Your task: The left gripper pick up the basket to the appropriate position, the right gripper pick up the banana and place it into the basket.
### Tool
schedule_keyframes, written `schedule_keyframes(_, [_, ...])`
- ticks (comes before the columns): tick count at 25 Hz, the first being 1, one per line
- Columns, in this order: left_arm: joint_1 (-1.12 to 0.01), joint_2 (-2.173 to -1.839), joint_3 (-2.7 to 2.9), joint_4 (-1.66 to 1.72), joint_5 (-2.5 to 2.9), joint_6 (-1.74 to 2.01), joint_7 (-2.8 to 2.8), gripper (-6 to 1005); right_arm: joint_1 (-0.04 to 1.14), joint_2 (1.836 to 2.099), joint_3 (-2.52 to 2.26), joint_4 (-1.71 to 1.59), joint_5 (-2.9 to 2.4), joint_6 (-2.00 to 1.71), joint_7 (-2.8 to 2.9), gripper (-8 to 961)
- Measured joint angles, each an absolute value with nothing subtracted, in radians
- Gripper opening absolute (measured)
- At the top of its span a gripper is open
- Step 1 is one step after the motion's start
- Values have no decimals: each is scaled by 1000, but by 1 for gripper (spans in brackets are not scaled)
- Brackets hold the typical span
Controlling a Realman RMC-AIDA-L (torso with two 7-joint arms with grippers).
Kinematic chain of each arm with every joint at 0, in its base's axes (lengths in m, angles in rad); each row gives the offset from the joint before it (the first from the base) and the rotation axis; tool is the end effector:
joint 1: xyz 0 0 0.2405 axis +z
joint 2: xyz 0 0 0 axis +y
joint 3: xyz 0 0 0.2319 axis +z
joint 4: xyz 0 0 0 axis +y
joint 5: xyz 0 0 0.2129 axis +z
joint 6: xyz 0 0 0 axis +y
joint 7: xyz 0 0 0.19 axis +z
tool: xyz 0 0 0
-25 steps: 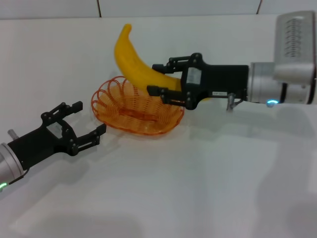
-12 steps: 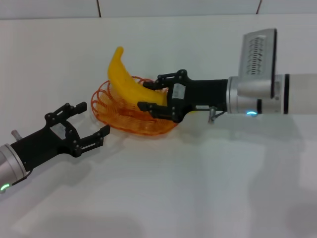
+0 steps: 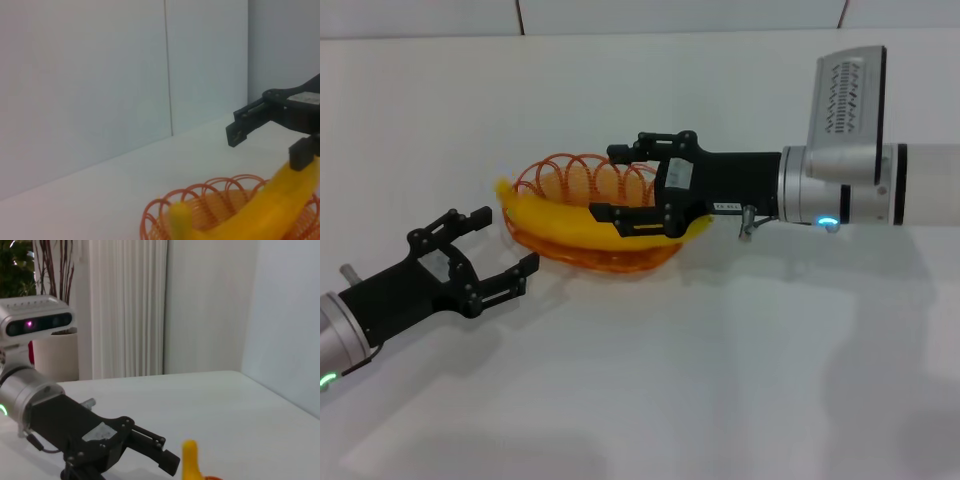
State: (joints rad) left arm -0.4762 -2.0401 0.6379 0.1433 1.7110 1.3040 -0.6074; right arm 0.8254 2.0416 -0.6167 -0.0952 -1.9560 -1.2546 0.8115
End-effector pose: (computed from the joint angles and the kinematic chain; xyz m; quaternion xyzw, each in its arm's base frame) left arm -0.2834 0.3184 -0.0714 -0.9118 -0.1412 -0.2452 0.2976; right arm 0.1849 0.3660 -0.1070 -0.9586 0.0664 0.2299 0.1541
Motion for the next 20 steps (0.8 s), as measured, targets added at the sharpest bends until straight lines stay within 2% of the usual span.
schedule_keyframes(5, [-471,-2037,637,144,1709,1304,-607,877,790,2033,-618,-140,-1956,-1330,838,650])
schedule_keyframes(7, [-468,-2037,637,144,1709,1304,-607,878,744,2029,-618,-200,-1953,-1387,855,809])
schedule_keyframes(12, [-461,-2037,637,147,1709,1304,-607,878,581,2018,-601,-395,-1931,-1551,919,804])
schedule_keyframes(17, [-457,-2036,638,145,1713,1304,-607,877,458,1964,-570,-434,-1898,-1639,923,802])
schedule_keyframes(20, [-452,-2036,638,144,1714,1305,-607,877,425,1949,-577,-432,-1907,-1633,906,801])
